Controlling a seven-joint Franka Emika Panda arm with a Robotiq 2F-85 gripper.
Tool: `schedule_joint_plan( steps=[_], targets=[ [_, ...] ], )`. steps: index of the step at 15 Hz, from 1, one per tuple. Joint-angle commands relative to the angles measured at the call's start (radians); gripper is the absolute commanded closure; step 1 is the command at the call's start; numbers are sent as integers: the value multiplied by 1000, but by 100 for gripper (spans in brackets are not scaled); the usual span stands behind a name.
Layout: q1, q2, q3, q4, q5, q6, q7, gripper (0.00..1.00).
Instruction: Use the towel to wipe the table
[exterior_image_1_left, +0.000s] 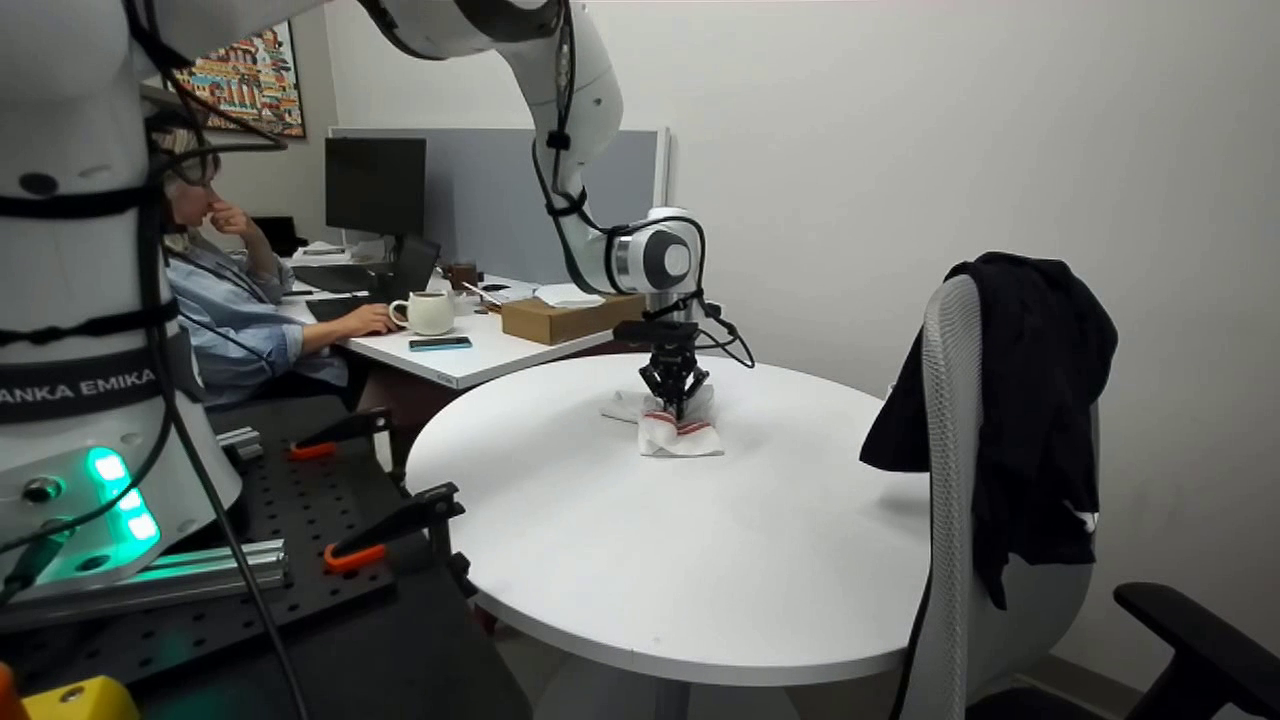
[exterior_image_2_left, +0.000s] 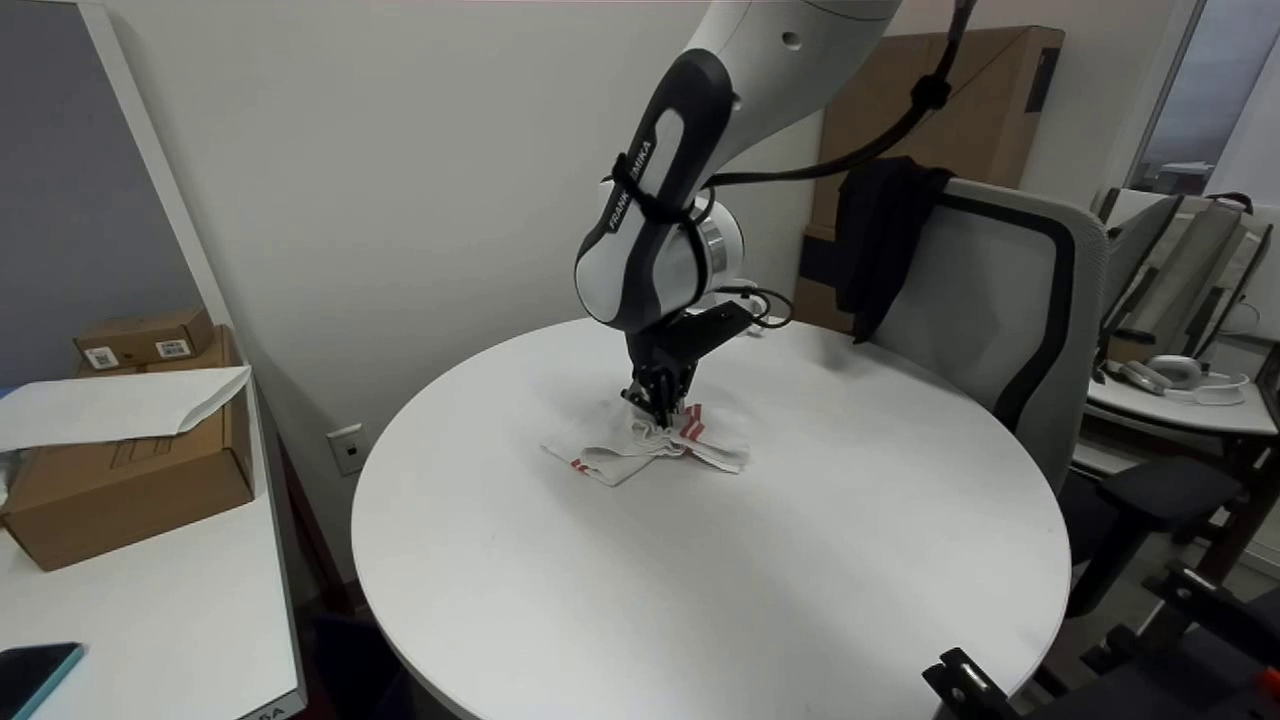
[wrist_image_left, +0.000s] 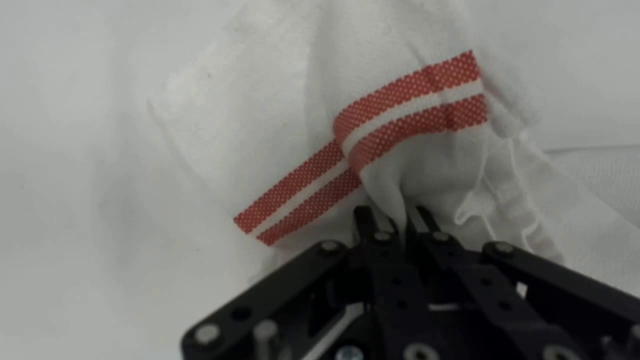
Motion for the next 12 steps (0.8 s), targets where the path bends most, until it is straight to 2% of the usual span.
schedule_joint_plan(
  steps=[1, 5, 6, 7, 10, 12],
  targets=[
    [19, 123, -12, 146, -6, -2, 64, 98],
    [9, 146, 3, 204, -7, -64, 39, 98],
    [-48, 114, 51, 175, 13, -64, -48, 98],
    [-79, 119, 63, 141, 16, -28, -86, 98],
    [-96, 33, 153, 24, 29, 2, -176, 98],
    [-131, -19, 211, -68, 33, 32, -255, 98]
  ],
)
